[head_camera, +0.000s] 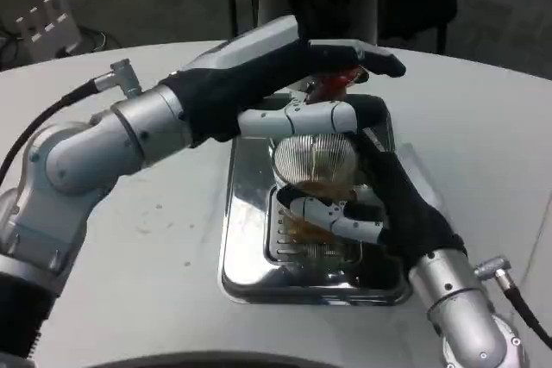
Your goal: Grasp the cup under the faucet to collect the drink, then remove the cup.
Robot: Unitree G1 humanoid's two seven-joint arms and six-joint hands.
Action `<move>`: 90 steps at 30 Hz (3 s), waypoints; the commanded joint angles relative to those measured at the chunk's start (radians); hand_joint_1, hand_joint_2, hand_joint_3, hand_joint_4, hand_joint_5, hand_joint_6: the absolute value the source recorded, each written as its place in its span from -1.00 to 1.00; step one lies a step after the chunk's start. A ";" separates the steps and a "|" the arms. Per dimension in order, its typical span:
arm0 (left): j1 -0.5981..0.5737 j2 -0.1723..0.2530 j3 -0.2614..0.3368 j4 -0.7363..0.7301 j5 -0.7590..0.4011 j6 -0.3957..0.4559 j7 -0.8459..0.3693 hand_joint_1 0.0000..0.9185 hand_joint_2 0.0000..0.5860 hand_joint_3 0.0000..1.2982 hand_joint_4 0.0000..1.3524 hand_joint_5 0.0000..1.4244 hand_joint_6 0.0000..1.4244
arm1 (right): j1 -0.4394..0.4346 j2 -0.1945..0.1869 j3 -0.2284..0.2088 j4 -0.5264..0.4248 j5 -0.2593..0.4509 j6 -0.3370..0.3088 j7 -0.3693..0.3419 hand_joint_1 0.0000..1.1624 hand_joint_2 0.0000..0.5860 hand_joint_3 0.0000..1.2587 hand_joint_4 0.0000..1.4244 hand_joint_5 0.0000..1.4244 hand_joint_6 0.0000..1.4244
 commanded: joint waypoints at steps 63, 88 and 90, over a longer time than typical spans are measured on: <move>0.028 0.052 -0.015 0.037 0.039 0.022 -0.058 -1.00 -0.49 -0.58 -0.74 -0.71 -0.55 | 0.016 0.095 0.036 0.087 -0.005 -0.057 -0.171 0.16 -0.29 -1.00 -0.93 -0.82 -0.77; 0.027 0.070 -0.013 0.053 0.041 0.013 -0.072 -1.00 -0.48 -0.57 -0.74 -0.71 -0.55 | -0.011 0.163 0.064 0.202 -0.035 -0.062 -0.257 0.16 -0.28 -1.00 -0.93 -0.84 -0.80; 0.028 0.071 -0.013 0.057 0.041 0.011 -0.072 -1.00 -0.47 -0.57 -0.74 -0.71 -0.55 | -0.006 0.173 0.061 0.207 -0.034 -0.064 -0.269 0.16 -0.28 -1.00 -0.93 -0.84 -0.80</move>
